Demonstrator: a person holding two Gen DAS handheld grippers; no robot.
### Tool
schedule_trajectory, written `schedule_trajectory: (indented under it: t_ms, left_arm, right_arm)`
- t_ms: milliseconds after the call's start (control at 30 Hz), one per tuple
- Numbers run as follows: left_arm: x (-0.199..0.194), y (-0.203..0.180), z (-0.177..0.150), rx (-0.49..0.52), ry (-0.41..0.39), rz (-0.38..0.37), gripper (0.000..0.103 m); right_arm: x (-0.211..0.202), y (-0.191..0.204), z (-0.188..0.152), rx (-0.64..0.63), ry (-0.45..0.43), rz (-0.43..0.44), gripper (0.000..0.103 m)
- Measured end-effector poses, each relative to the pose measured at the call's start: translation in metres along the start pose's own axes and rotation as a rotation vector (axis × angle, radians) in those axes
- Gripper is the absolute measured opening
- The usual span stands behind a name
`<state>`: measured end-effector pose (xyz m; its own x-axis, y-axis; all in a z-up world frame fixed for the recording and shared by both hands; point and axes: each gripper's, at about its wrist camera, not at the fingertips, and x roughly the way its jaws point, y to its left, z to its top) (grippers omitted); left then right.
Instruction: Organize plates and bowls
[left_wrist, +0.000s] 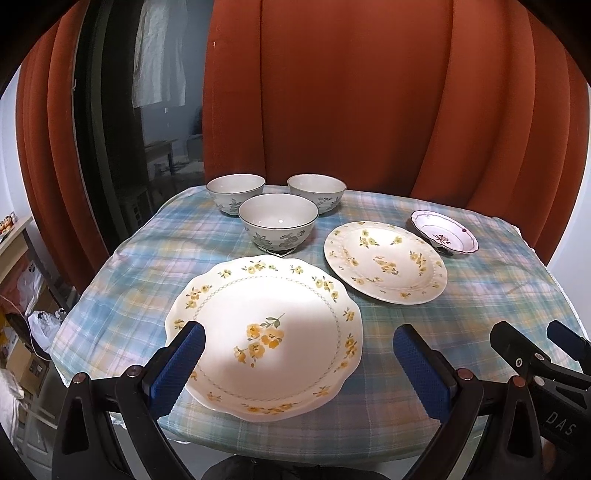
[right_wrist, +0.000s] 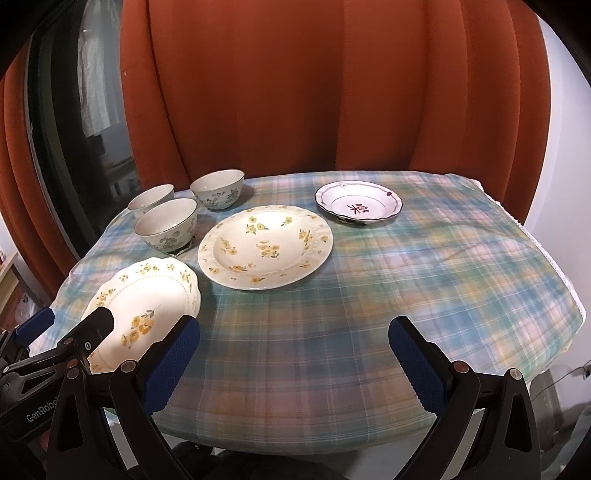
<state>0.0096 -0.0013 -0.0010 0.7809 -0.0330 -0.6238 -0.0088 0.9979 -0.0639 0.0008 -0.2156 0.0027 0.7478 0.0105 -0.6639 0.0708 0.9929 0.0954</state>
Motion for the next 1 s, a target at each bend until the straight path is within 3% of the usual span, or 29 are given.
schedule_trajectory:
  t_ms: [1000]
  left_arm:
    - [-0.0037, 0.0076, -0.0037, -0.006, 0.01, 0.008, 0.102]
  right_arm:
    - [-0.0002, 0.0088, -0.0026, -0.008, 0.013, 0.006, 0.103]
